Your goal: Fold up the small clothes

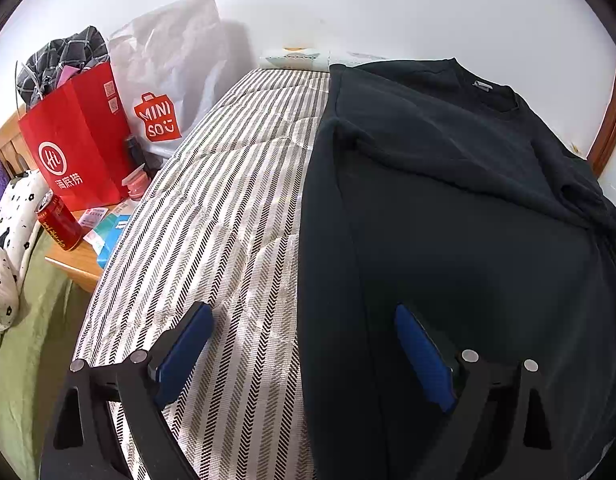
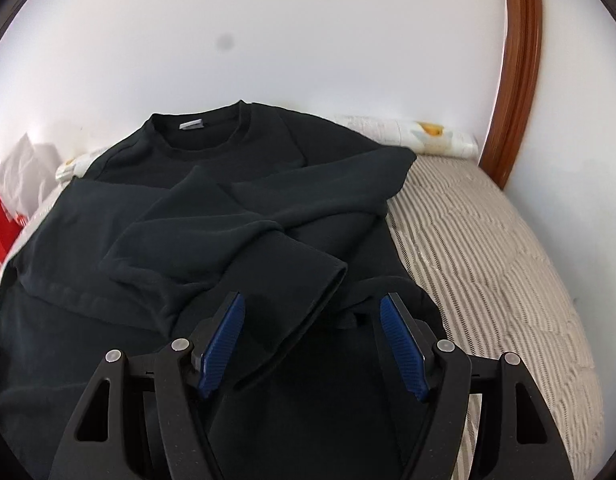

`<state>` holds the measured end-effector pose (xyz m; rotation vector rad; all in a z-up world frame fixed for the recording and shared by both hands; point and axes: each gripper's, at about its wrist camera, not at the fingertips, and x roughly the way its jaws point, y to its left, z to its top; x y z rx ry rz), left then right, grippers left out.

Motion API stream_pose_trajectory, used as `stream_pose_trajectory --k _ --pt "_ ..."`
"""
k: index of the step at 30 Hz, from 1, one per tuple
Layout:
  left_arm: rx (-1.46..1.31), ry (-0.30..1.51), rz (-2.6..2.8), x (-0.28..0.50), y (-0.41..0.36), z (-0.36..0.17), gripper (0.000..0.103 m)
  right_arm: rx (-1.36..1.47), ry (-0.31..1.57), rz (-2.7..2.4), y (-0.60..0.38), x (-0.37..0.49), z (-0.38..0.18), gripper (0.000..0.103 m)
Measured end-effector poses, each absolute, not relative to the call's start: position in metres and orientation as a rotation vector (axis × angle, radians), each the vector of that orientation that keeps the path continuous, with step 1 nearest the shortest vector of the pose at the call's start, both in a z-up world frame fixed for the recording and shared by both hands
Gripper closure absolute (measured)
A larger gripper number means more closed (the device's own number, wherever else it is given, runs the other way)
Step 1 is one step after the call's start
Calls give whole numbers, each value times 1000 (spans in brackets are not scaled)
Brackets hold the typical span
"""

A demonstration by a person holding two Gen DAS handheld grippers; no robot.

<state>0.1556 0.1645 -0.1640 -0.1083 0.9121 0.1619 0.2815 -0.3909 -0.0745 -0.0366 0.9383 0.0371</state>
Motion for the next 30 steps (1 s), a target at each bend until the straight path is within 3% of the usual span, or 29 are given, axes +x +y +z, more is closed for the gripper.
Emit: stream_pose_trajectory --k 3,5,6,8,11,21,25,30 --pt "-108 912 162 156 164 -164 10 -15 943 75 -387 289 -80 35" --pt "-109 912 162 156 164 -164 10 3 962 95 -385 296 -84 53" --pt "-109 912 161 156 164 -164 10 1 964 103 -383 297 -84 57" --pt "-108 912 162 156 164 -164 10 -27 967 112 -376 296 -81 81" --pt "-113 911 159 156 165 -164 10 -19 967 135 -370 291 -66 98" --pt "-71 926 116 138 158 -158 10 44 912 384 -249 317 -1 98" --pt "-95 931 136 138 166 -154 10 84 939 502 -176 333 -8 98" --pt "-116 916 112 144 168 -141 10 153 1035 604 -123 354 -27 86"
